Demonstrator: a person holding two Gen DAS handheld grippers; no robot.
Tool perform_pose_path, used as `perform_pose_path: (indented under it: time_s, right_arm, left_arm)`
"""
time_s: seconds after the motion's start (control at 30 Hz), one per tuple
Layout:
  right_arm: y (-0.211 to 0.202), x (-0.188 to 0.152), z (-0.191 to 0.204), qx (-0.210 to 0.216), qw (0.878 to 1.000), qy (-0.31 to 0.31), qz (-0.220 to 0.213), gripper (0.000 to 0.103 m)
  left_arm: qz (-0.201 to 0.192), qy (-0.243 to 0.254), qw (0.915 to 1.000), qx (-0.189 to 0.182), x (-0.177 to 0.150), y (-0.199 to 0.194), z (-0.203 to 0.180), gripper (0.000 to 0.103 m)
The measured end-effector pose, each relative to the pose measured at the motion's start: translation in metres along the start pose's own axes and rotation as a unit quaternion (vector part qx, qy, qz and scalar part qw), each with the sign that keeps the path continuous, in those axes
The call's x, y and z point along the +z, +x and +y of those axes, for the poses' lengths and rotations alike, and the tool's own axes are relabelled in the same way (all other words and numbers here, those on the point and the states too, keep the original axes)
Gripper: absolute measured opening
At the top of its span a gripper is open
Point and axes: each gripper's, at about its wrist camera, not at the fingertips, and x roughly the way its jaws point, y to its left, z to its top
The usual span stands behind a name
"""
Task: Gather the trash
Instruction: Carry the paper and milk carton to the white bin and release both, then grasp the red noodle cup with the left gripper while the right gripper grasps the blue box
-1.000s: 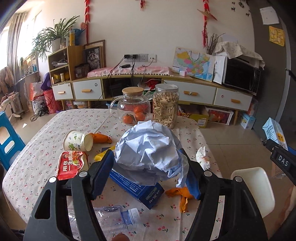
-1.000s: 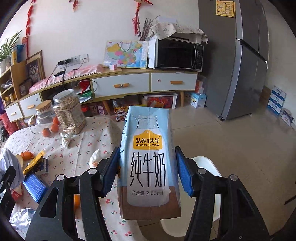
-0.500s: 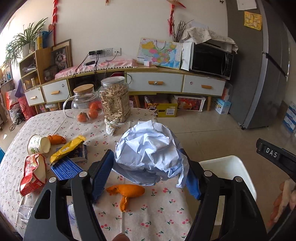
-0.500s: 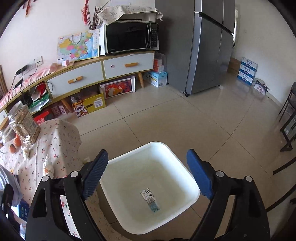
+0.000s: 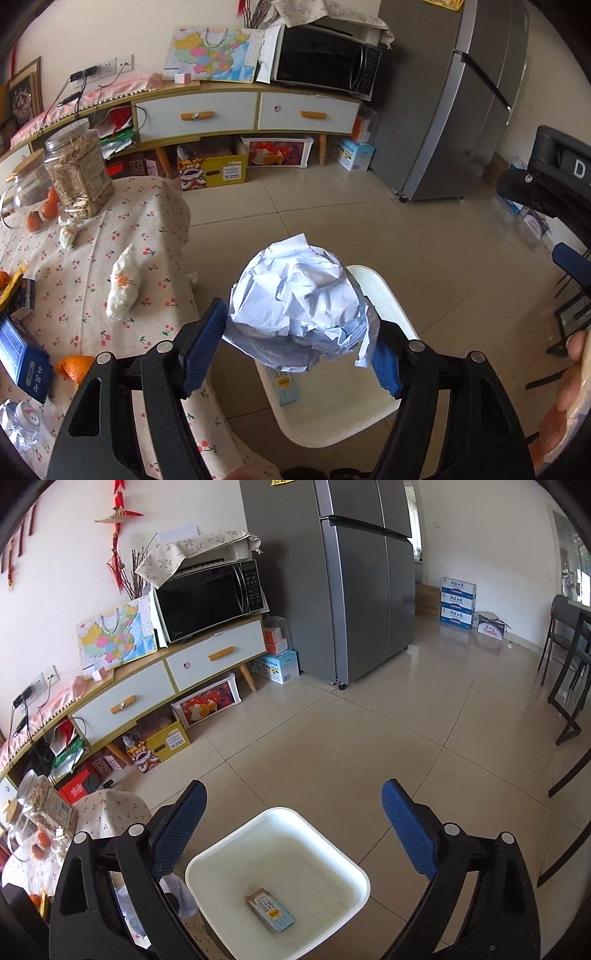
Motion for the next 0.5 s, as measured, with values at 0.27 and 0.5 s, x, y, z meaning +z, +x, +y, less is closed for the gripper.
perform_pose_path:
  time_s: [0.27, 0.5]
  right_arm:
    - [-0.006, 0.006, -0.009, 0.007, 1.0, 0.026, -0.012, 0.093]
    - [-0.015, -0.006, 0.022, 0.021, 0.999, -0.018, -0.025, 0.095]
  left_arm:
    - [0.046, -0.025, 0.9979, -0.039, 0.003, 0.021, -0.009, 0.083]
    - [-0.01, -0.025, 0.9969, 0.074, 0.001, -0.013, 0.031, 0.087]
